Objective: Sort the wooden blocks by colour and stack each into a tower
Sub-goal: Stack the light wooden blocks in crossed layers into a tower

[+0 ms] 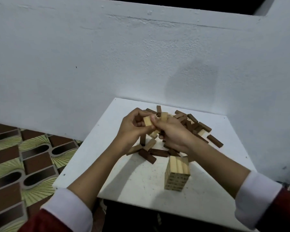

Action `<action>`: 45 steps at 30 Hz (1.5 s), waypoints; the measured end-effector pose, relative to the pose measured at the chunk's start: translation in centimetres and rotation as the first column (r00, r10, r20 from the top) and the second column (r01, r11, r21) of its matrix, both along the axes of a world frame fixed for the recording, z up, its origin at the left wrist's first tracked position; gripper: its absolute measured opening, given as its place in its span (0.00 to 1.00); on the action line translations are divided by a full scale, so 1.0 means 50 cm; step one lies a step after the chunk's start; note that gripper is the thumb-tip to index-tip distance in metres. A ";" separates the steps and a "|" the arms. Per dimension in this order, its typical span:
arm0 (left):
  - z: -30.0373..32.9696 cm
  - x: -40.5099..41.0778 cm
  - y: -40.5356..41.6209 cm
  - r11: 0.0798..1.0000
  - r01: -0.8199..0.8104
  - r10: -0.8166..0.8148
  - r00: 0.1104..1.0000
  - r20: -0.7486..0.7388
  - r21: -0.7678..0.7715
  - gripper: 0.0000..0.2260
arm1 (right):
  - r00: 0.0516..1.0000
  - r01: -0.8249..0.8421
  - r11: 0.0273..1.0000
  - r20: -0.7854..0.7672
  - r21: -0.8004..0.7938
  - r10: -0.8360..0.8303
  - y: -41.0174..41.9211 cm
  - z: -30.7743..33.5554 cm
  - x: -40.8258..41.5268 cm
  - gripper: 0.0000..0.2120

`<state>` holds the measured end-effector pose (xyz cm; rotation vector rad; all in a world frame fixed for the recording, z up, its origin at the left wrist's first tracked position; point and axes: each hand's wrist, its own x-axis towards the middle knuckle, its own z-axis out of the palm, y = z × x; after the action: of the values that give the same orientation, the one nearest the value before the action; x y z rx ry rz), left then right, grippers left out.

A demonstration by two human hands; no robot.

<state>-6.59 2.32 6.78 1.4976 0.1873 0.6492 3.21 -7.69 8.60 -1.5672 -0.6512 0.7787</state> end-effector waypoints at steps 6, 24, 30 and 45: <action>-0.113 -0.080 0.028 0.987 -0.146 0.134 0.978 -0.158 -0.063 0.11 | 0.969 0.115 0.993 0.219 0.001 -0.113 0.005 -0.072 -0.120 0.07; -0.265 -0.096 0.084 0.796 0.058 0.303 0.824 -0.479 0.602 0.13 | 0.812 0.358 0.891 0.565 -0.278 -0.150 0.031 -0.307 -0.158 0.10; -0.276 -0.102 0.082 0.826 0.040 0.270 0.847 -0.458 0.562 0.12 | 0.808 0.387 0.904 0.538 -0.180 -0.239 0.036 -0.323 -0.156 0.13; -0.291 -0.123 0.076 0.787 0.049 0.191 0.929 -0.318 0.615 0.30 | 0.805 0.255 0.965 0.568 -0.066 -0.174 0.012 -0.335 -0.150 0.29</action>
<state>-12.74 6.11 -7.76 2.2625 0.3434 0.5034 -4.31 -7.10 -8.16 -1.9817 -0.8301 0.1791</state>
